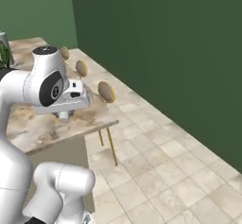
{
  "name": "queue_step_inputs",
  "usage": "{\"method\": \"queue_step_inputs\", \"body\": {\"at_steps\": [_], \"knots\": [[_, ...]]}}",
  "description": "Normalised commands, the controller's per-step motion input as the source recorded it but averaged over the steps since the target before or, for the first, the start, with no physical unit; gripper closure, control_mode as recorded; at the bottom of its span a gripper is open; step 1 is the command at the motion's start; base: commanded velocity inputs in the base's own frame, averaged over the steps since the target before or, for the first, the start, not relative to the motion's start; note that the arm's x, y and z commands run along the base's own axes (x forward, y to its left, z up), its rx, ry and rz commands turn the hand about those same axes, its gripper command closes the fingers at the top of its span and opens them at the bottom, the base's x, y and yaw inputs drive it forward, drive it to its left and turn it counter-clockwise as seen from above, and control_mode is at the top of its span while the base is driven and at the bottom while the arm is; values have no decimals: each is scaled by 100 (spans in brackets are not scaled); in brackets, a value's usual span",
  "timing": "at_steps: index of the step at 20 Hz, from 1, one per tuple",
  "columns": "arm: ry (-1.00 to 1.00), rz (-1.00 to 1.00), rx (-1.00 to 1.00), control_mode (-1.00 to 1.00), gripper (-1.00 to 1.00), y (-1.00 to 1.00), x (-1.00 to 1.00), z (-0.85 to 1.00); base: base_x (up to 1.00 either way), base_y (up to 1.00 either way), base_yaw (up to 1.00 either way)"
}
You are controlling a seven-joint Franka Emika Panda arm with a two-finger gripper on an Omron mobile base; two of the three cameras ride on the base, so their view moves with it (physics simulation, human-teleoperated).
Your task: Pick up the marshmallow and place it in the cup of hot chocolate on the dining counter.
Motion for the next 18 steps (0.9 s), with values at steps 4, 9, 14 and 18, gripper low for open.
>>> {"method": "queue_step_inputs", "body": {"at_steps": [4, 9, 14, 18], "knots": [[0, 0, 0, 100, 100, 0, 0, 0, 87, -100, 0], [0, 0, 0, 100, 100, 0, 0, 0, 63, -100, 18], [0, 0, 0, 100, 100, 0, 0, 0, 24, -100, 55], [0, 0, 0, 100, 100, 0, 0, 0, 8, -84, 69]]}}
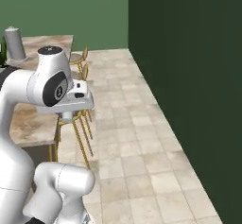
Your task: Pick up the marshmallow and place it in the cup of hot chocolate on the dining counter.
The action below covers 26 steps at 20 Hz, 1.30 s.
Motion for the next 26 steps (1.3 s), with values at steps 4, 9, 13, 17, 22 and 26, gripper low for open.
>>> {"method": "queue_step_inputs", "body": {"at_steps": [4, 9, 13, 17, 22, 26], "knots": [[0, 0, 0, 100, 100, 0, 0, 0, 0, -65, 80], [0, 0, 0, 100, 100, 0, 0, 0, 0, -54, 85], [0, 0, 0, 100, 100, 0, 0, 0, 0, -80, 73], [0, 0, 0, 100, 100, 0, 0, 0, 10, -100, 37], [0, 0, 0, 100, 100, 0, 0, 0, 9, -100, 43], [0, 0, 0, 100, 100, 0, 0, 0, 7, -93, 61]]}}
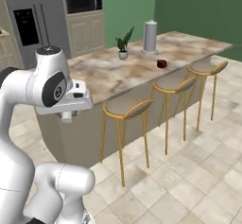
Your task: Pick up the marshmallow and place it in the cup of hot chocolate on the dining counter.
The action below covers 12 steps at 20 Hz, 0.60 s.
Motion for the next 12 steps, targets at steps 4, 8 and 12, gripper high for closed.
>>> {"method": "queue_step_inputs", "body": {"at_steps": [4, 8, 12], "knots": [[0, 0, 0, 100, 100, 0, 0, 0, 45, -83, 61], [0, 0, 0, 100, 100, 0, 0, 0, 83, -100, 45], [0, 0, 0, 100, 100, 0, 0, 0, 92, -100, 41]]}}
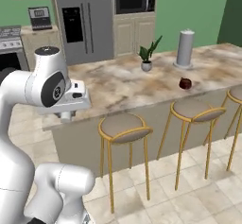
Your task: Pick up the marshmallow and place it in the cup of hot chocolate on the dining counter.
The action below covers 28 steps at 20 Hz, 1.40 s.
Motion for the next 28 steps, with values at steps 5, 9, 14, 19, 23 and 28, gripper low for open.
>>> {"method": "queue_step_inputs", "body": {"at_steps": [5, 9, 14, 19, 23, 28], "knots": [[0, 0, 0, 100, 100, 0, 0, 0, 85, -100, 31], [0, 0, 0, 100, 100, 0, 0, 0, 64, -100, 28], [0, 0, 0, 100, 100, 0, 0, 0, 54, -100, 27], [0, 0, 0, 100, 100, 0, 0, 0, 37, -100, 30], [0, 0, 0, 100, 100, 0, 0, 0, 24, -100, 31], [0, 0, 0, 100, 100, 0, 0, 0, 31, -100, 26]]}}
